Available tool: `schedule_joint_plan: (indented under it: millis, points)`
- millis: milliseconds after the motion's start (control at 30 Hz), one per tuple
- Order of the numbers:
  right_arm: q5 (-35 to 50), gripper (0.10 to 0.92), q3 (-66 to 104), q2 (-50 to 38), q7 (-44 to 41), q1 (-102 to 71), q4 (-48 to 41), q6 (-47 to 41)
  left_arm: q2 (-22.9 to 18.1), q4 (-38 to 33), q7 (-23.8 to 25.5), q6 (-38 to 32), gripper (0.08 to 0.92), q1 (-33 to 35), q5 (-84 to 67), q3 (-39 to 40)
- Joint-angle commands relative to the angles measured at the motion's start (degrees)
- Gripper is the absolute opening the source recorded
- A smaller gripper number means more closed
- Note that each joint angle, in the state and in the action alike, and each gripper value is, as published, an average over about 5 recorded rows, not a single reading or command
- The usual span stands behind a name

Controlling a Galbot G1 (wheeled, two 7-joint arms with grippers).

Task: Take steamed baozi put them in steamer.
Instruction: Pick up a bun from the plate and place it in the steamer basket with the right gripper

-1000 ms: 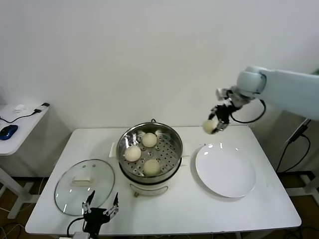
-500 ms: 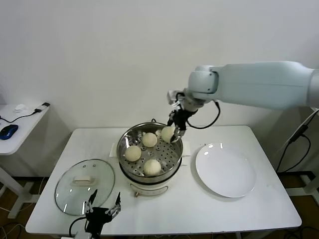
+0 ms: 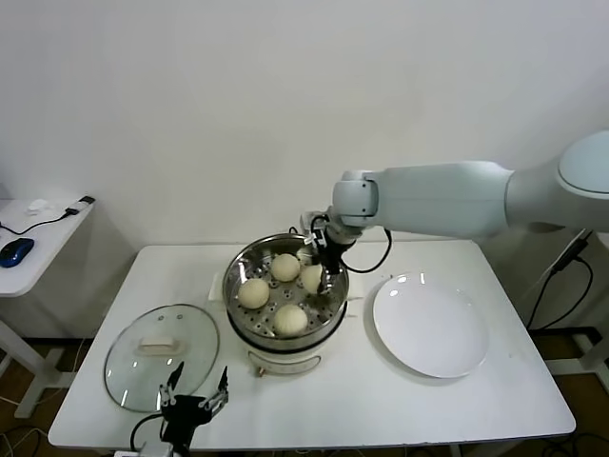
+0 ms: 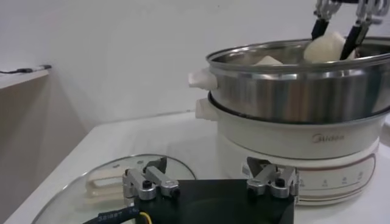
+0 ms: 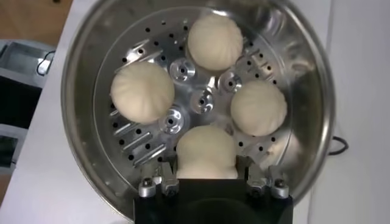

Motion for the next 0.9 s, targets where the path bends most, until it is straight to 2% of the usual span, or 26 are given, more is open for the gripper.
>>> schedule_joint_plan:
  millis: [33,367,600,800,900]
  points:
    - [-1.5,0.628,0.2,1.6,1.1,-4.0,-2.2,-0.6,0.0,-0.2,0.0,0.0,0.823,0.2,0.1,0.0]
    - [-2.8,0.660,0.1,1.1,-0.2,-3.7,-1.9,0.8,0.0,0.2,0.1,0.1,0.823,-0.3,-0.2,0.0]
    - [-2.2,0.800,1.6,-0.4,-5.7,-2.1,-2.4,5.0,0.0,-0.1,0.1,0.1,0.823,-0.2,-0.2,-0.1]
    - [3.5,0.822,6.3,-4.8,-10.7,0.3,-2.1,7.9,0.0,-0.3,0.1,0.1,0.823,0.0,-0.2,-0.1]
    - [9.2,0.823,11.9,-9.2,-9.1,0.0,-1.4,8.3,0.0,-0.6,0.1,0.1,0.823,0.1,-0.2,-0.1]
